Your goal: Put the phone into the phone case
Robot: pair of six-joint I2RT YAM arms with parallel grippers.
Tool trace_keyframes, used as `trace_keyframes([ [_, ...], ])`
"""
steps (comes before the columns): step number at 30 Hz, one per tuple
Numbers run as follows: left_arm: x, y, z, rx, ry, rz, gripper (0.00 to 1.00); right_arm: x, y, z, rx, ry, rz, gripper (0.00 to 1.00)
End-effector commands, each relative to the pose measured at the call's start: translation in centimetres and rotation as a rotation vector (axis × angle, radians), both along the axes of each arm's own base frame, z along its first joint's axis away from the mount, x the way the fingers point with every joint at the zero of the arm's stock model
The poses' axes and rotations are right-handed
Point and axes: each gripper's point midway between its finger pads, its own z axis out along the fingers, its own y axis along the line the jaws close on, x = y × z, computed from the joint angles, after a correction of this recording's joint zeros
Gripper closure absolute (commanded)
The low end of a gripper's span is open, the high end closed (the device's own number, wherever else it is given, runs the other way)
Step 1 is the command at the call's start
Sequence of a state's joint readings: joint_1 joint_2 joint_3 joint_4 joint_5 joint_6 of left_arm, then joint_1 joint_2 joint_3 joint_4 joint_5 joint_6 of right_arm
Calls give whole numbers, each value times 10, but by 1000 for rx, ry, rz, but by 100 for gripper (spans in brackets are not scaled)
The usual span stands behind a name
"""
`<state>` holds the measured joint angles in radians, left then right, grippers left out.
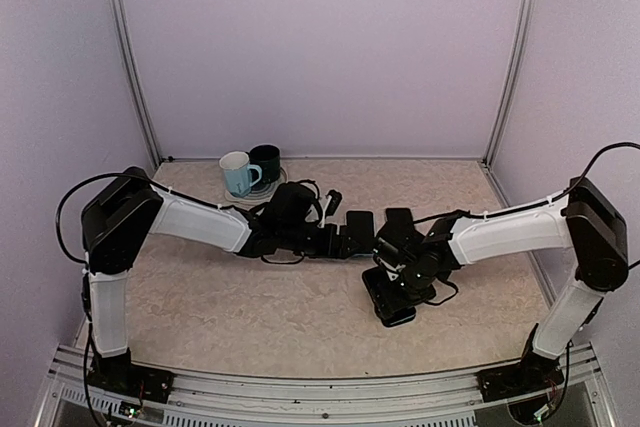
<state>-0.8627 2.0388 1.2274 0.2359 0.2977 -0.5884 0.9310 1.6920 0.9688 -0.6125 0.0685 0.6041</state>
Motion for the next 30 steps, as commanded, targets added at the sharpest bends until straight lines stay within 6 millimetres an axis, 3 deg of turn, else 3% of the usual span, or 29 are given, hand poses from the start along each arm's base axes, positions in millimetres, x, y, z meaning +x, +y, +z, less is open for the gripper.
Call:
trace_keyframes([
  [1,-2,-15,-1,-44,31,-43,20,11,5,5,49,-73,-17,55],
  [13,-5,-23,-9,-45,56,-64,19,14,3,27,92,-132,-33,61],
  [20,-6,-25,-10,-52,65,-70,15,11,4,21,112,-119,-35,61],
  [24,-6,-24,-13,-44,68,-69,15,6,-2,12,58,-80,-27,53],
  [30,-6,-22,-14,-35,62,-66,15,6,-7,5,-14,-49,-17,30],
])
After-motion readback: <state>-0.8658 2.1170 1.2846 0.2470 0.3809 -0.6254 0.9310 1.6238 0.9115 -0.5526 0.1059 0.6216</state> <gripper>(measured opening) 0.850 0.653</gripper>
